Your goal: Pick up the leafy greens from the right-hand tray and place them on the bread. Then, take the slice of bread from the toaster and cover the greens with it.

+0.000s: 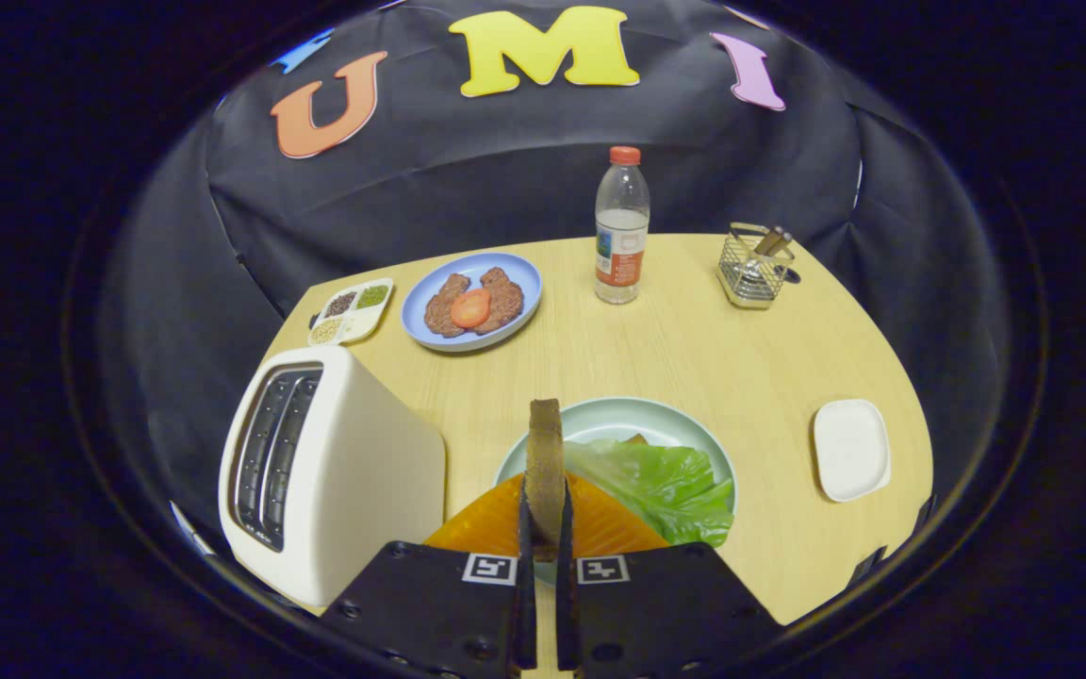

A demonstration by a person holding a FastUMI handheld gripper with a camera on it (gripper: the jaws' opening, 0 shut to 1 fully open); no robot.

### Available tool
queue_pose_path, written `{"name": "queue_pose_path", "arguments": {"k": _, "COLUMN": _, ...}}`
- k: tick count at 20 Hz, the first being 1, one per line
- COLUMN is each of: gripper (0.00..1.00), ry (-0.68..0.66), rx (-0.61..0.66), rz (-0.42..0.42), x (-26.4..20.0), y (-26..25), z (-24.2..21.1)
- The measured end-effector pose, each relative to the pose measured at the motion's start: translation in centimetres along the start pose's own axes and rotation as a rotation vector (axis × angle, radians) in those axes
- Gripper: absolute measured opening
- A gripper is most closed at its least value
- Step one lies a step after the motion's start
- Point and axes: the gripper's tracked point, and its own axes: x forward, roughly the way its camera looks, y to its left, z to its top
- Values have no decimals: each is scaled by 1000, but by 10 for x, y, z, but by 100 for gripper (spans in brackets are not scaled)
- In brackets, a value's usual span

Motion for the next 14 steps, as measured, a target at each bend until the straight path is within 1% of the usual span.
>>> {"name": "queue_pose_path", "arguments": {"k": 3, "gripper": 9, "ry": 1, "rx": -56, "rz": -16, "x": 7, "y": -17, "z": -2}}
{"name": "queue_pose_path", "arguments": {"k": 4, "gripper": 12, "ry": 10, "rx": -62, "rz": -18, "x": 8, "y": -21, "z": -4}}
{"name": "queue_pose_path", "arguments": {"k": 6, "gripper": 12, "ry": 13, "rx": -70, "rz": -30, "x": 11, "y": -32, "z": -6}}
{"name": "queue_pose_path", "arguments": {"k": 7, "gripper": 16, "ry": 23, "rx": -74, "rz": -31, "x": 12, "y": -36, "z": -8}}
{"name": "queue_pose_path", "arguments": {"k": 8, "gripper": 18, "ry": 24, "rx": -79, "rz": -37, "x": 14, "y": -40, "z": -9}}
{"name": "queue_pose_path", "arguments": {"k": 9, "gripper": 18, "ry": 28, "rx": -84, "rz": -35, "x": 14, "y": -41, "z": -9}}
{"name": "queue_pose_path", "arguments": {"k": 12, "gripper": 41, "ry": 38, "rx": -99, "rz": -25, "x": 14, "y": -47, "z": -10}}
{"name": "queue_pose_path", "arguments": {"k": 13, "gripper": 44, "ry": 40, "rx": -104, "rz": -30, "x": 15, "y": -51, "z": -11}}
{"name": "queue_pose_path", "arguments": {"k": 14, "gripper": 53, "ry": 45, "rx": -104, "rz": -34, "x": 12, "y": -55, "z": -12}}
